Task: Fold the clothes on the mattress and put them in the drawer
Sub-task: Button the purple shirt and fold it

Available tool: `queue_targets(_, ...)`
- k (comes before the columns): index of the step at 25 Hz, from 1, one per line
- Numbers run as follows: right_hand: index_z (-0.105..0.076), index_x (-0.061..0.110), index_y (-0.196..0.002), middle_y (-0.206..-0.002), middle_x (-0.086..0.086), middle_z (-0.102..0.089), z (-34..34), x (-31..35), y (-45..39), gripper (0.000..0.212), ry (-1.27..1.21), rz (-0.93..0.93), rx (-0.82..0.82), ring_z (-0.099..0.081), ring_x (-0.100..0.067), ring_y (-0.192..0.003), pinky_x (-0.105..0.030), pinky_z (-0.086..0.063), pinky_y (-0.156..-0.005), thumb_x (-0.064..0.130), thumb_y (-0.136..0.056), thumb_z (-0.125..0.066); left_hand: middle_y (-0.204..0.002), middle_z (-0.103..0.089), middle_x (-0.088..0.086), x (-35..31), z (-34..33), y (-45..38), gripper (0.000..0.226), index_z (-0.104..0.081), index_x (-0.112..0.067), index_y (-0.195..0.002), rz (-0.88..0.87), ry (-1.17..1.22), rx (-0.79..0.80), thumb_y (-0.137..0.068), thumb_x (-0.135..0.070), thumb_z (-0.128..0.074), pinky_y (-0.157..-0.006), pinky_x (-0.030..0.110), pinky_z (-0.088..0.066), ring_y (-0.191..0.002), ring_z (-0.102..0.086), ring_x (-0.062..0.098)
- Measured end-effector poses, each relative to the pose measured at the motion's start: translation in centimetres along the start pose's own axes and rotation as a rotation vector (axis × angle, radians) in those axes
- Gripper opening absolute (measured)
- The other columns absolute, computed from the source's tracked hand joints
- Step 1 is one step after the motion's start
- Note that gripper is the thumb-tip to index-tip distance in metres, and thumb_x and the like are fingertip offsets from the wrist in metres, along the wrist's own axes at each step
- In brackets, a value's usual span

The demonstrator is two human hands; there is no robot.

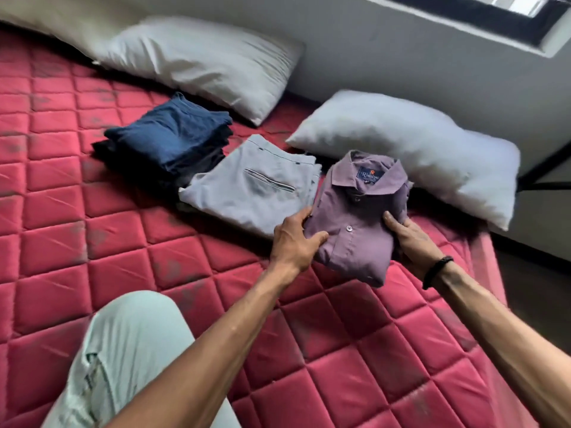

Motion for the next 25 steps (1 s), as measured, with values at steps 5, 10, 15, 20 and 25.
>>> queue_targets(5, -0.042, 0.017, -0.147, -0.090, -0.014, -0.062, 5.6, -8.3, 0.4, 0.071, 0.374, -0.235, -0.142, -0.056, -0.025, -0.053, -0.035, -0.049, -0.052, 0.050, -0.091, -0.073, -0.147, -0.059, 0.013, 4.6, -5.1, 3.1, 0.077, -0.044, -0.013, -0.154, 0.042, -0.120, 0.207, -0.086, -0.021, -0.079, -0.112, 0.027, -0.036, -0.133, -0.057, 0.029)
queue_targets(10, -0.028, 0.026, -0.159, -0.154, -0.017, -0.043, -0.2, -4.9, 4.0, 0.074, 1.274, 0.400, -0.664, -0.044, -0.039, -0.136, -0.060, -0.037, -0.107, 0.045, -0.093, -0.055, -0.157, -0.046, 0.006, 8.1, -6.1, 7.4, 0.067, -0.040, -0.014, -0.157, -0.067, -0.125, 0.243, -0.098, -0.037, -0.063, -0.123, 0.025, -0.026, -0.145, -0.043, 0.017)
queue_targets(15, -0.009, 0.049, -0.161, -0.172, 0.003, 0.012, -5.8, -11.8, 1.9, 0.070, 1.513, 0.251, -0.229, 0.002, -0.029, -0.159, -0.072, -0.007, -0.119, 0.070, -0.094, -0.014, -0.159, -0.041, 0.011, 10.1, -5.0, 8.1, 0.077, -0.037, -0.008, -0.157, -0.087, -0.267, 0.171, -0.092, -0.046, -0.052, -0.124, 0.032, -0.024, -0.147, -0.037, 0.023)
queue_targets(20, -0.020, 0.044, -0.161, -0.173, -0.002, 0.009, -7.1, -10.6, 2.3, 0.072, 1.538, 0.239, -0.276, 0.002, -0.035, -0.158, -0.073, -0.003, -0.118, 0.068, -0.093, -0.017, -0.154, -0.048, 0.013, 8.7, -3.1, 7.1, 0.063, -0.057, -0.005, -0.144, 0.066, -0.261, 0.365, -0.090, -0.038, -0.062, -0.118, 0.031, -0.036, -0.141, -0.048, 0.025)
queue_targets(25, -0.044, 0.027, -0.152, -0.162, -0.016, -0.031, -16.1, -9.5, 6.3, 0.066, 1.447, 0.505, -0.207, -0.027, -0.043, -0.148, -0.073, -0.015, -0.116, 0.058, -0.095, -0.034, -0.120, -0.075, 0.006, 6.0, 5.1, 6.8, 0.038, -0.069, -0.017, -0.132, 0.025, -0.340, 0.365, -0.095, -0.026, -0.069, -0.097, 0.030, -0.053, -0.106, -0.071, 0.019)
Point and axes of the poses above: each hand's wrist, its own y-axis away from the middle knuckle, its own z-axis out of the back of the hand, x = y × z, the point moved 6 cm from there along -y, towards the middle knuckle
